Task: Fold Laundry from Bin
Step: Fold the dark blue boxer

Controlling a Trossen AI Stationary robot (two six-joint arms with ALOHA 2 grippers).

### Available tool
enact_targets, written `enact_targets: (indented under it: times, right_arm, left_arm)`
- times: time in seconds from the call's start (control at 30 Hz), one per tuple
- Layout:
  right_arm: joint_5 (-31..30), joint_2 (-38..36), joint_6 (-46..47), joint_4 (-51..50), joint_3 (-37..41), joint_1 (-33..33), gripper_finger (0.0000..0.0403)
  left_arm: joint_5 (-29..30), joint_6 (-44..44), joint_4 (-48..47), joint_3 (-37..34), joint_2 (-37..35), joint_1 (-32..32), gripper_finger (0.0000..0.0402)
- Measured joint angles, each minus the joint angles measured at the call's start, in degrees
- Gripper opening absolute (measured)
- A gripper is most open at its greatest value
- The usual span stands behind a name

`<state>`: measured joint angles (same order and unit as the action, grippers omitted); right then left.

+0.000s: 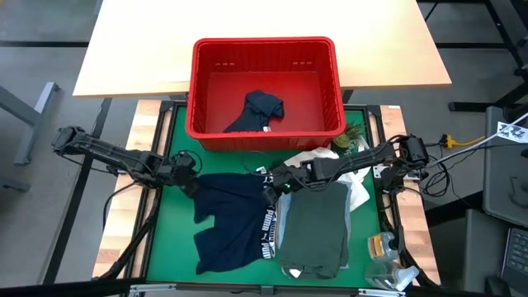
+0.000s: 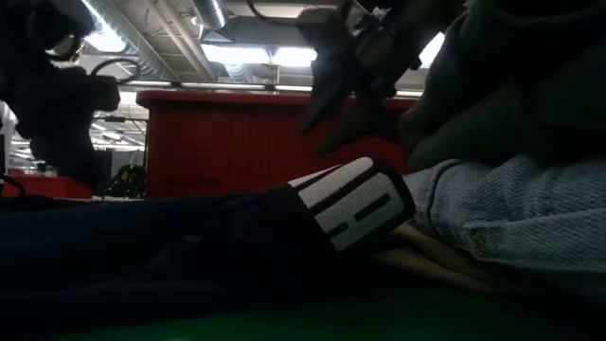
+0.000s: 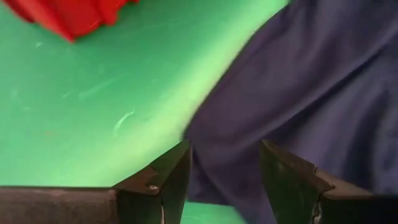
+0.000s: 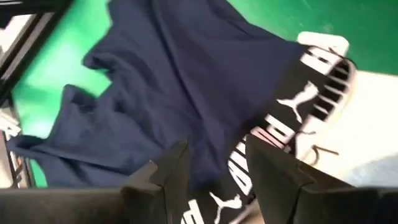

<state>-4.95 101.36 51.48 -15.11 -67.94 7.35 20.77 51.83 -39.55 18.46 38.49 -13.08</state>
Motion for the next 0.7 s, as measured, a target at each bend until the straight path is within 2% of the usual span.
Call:
enact_targets:
  times: [0.27, 0.4, 0.6, 0.7]
  right_arm:
    - [0.07, 0.0, -2.42, 5.16, -0.04, -0.33, 0.0159]
    - [0.74, 0.0, -2.66, 7.17, -0.04, -1.87, 0.0159]
    - [2.01, 0.3, -9.71, 12.43, -0.09, -3.44, 0.0159]
    - [1.4, 0.66, -11.43, 11.93, -0.09, -4.04, 0.0159]
  left_arm:
    - [-4.61, 0.15, 4.61, 0.0, -6.71, -3.89, 0.0181]
    - [-6.73, 0.33, 10.18, 0.0, -6.7, -5.7, 0.0181]
    - [-6.81, 0.45, 17.59, -0.01, -4.74, -8.56, 0.0181]
    - [-6.72, 0.46, 18.9, -0.02, -3.61, -9.74, 0.0181]
